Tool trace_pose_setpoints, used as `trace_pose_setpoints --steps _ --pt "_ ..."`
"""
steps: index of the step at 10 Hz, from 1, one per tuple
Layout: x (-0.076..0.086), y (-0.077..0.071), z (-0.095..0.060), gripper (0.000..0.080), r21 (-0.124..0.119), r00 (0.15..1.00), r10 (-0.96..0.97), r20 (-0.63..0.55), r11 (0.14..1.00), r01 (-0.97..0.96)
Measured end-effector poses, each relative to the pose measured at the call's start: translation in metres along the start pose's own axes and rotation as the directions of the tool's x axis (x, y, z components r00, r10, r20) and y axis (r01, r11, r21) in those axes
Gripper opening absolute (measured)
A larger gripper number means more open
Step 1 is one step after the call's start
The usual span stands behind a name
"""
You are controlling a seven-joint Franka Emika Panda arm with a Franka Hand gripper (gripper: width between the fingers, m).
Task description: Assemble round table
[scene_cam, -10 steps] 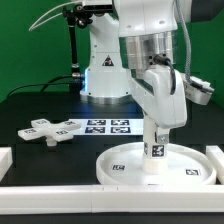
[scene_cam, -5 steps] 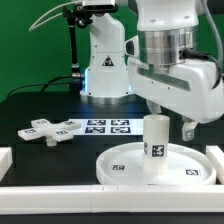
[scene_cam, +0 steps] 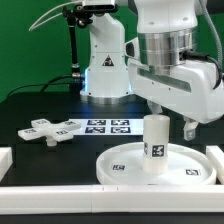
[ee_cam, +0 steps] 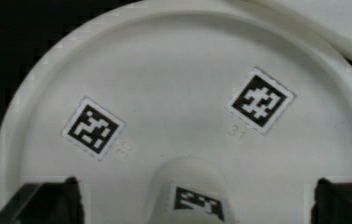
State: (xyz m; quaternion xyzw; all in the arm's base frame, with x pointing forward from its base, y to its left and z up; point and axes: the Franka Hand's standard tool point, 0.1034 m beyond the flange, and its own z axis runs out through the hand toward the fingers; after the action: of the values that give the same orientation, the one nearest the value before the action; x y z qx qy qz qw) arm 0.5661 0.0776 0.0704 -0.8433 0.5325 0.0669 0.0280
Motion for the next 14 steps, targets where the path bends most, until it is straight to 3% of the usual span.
trace_pose_setpoints --steps 1,2,4,7,9,11,12,14 --pt "-0.007 0.002 -0.001 0.0649 -0.069 0.994 -0.113 -0.003 0.991 0.112" --pt "-0.016 0.000 -0.002 0.0649 -0.080 0.990 -0.140 -0.007 0.987 0.139" --pt "-0.024 0.014 0.007 0.0649 -0.115 0.946 -0.323 0.006 0.940 0.321" --pt "-0.024 0.015 0.009 0.0649 -0.116 0.914 -0.406 0.018 0.907 0.406" --pt "-0.018 0.016 0.006 0.0649 -0.143 0.756 -0.654 0.030 0.746 0.651" --pt "-0.002 0.029 0.000 0.0649 -0.107 0.564 -0.824 0.061 0.556 0.824" --pt "0.003 0.036 -0.001 0.0649 -0.102 0.485 -0.872 0.071 0.477 0.873" --pt "0.002 0.035 0.000 0.0649 -0.093 0.371 -0.925 0.085 0.364 0.927"
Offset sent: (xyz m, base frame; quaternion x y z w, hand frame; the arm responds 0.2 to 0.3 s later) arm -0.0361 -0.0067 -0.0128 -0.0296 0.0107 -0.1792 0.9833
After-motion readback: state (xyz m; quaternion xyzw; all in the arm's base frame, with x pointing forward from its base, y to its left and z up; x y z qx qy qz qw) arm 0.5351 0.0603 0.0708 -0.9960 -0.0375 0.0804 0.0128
